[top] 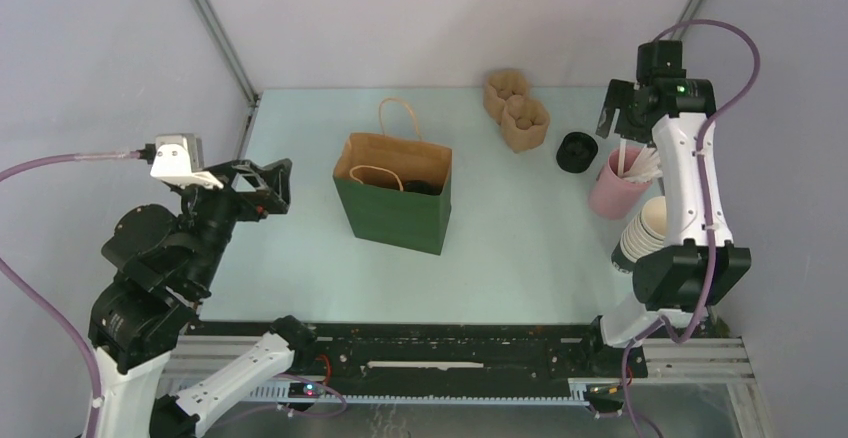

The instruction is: Pack the takeout coffee

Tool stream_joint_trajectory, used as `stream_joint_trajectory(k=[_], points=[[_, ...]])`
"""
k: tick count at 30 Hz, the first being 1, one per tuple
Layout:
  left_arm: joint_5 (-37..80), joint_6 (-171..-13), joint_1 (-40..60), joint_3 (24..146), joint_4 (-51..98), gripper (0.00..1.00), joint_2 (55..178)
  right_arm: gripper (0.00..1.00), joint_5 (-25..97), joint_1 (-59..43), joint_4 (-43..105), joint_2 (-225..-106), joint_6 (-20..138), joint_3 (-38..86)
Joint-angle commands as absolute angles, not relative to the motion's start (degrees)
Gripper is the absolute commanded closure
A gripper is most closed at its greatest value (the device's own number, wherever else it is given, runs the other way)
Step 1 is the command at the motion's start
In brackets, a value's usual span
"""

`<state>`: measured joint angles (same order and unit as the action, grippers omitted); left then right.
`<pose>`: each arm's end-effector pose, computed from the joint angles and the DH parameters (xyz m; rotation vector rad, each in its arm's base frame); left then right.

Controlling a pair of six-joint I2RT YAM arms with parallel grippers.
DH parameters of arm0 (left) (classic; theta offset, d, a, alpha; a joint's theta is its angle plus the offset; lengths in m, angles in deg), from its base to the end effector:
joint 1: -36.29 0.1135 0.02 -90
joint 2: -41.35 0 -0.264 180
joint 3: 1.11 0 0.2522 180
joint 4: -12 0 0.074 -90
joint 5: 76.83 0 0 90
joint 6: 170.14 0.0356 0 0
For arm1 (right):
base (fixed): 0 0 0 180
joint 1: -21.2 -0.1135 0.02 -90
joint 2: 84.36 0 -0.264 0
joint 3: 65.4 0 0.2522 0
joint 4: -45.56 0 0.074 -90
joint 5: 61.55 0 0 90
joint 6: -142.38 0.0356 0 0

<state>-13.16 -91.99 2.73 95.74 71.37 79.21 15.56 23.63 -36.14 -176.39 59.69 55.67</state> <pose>0.0482 -0.0130 0.4910 -0.0615 1.5814 -0.2585 0.3152 -0.0213 0.4133 0.3038 2.4545 -0.2434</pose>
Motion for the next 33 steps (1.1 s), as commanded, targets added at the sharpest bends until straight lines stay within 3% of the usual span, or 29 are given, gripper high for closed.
stream_joint_trajectory(k=[1, 10, 14, 33], points=[[-13.22, -87.93, 2.98, 97.88, 71.12, 0.04, 80.52, 0.10, 17.88, 25.89, -33.06, -179.80, 59.30, 58.49], [-13.57, -87.00, 2.96, 98.14, 71.37, 0.03, 80.60, 0.21, 24.07, 29.85, -32.83, -188.47, 58.70, 64.04], [-14.00, -86.05, 2.90, 98.73, 71.55, 0.03, 81.03, 0.22, 21.15, 29.38, -32.40, -190.13, 57.70, 65.41], [-13.99, -82.16, 3.06, 101.45, 72.43, 0.01, 85.64, 0.48, 19.90, 30.25, -32.36, -198.98, 56.25, 71.31]])
